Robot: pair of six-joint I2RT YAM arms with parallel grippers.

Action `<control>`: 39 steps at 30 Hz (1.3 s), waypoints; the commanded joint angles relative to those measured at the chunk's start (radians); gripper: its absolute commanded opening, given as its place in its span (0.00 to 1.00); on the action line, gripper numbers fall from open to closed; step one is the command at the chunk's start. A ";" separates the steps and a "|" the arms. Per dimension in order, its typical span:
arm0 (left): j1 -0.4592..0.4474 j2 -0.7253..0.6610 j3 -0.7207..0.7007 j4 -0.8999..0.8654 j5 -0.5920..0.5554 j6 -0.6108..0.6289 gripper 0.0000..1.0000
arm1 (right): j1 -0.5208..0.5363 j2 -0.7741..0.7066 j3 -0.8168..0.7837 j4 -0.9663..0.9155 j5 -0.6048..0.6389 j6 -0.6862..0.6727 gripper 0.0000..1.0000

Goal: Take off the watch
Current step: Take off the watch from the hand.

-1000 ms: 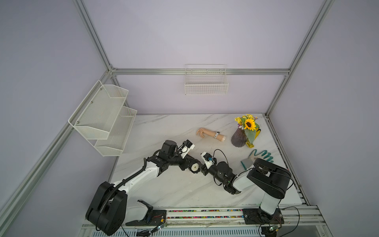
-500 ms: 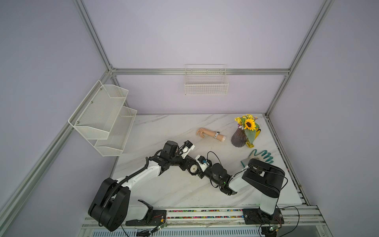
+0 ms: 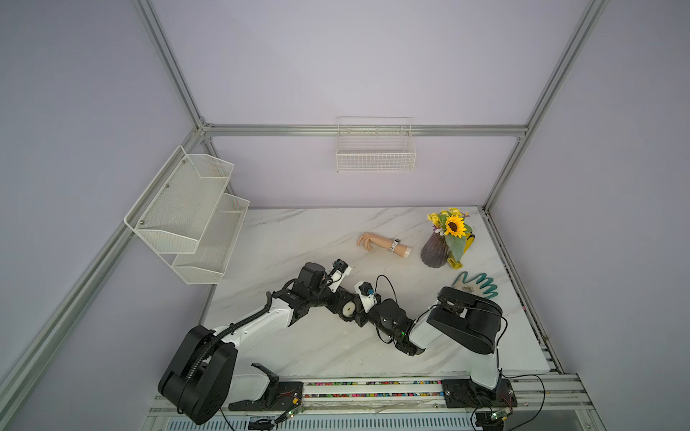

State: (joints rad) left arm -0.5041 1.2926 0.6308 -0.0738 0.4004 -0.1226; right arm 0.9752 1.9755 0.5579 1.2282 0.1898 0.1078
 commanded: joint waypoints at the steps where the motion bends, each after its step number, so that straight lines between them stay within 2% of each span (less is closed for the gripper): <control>1: 0.019 -0.063 -0.043 0.020 -0.187 -0.055 0.00 | -0.026 0.028 -0.021 -0.001 0.140 0.082 0.00; 13: 0.021 -0.175 -0.147 0.053 -0.376 -0.133 0.00 | -0.041 0.059 -0.031 -0.024 0.197 0.186 0.00; 22: 0.021 -0.223 -0.176 0.062 -0.425 -0.143 0.00 | -0.074 0.071 0.001 -0.130 0.230 0.282 0.00; 39: 0.021 -0.245 -0.186 0.070 -0.443 -0.150 0.00 | -0.137 0.082 0.052 -0.370 0.330 0.508 0.00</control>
State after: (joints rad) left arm -0.5327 1.1011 0.4515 0.0544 0.1497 -0.2523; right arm 0.9783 2.0209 0.6617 1.1225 0.1680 0.5053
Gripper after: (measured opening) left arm 0.228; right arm 0.053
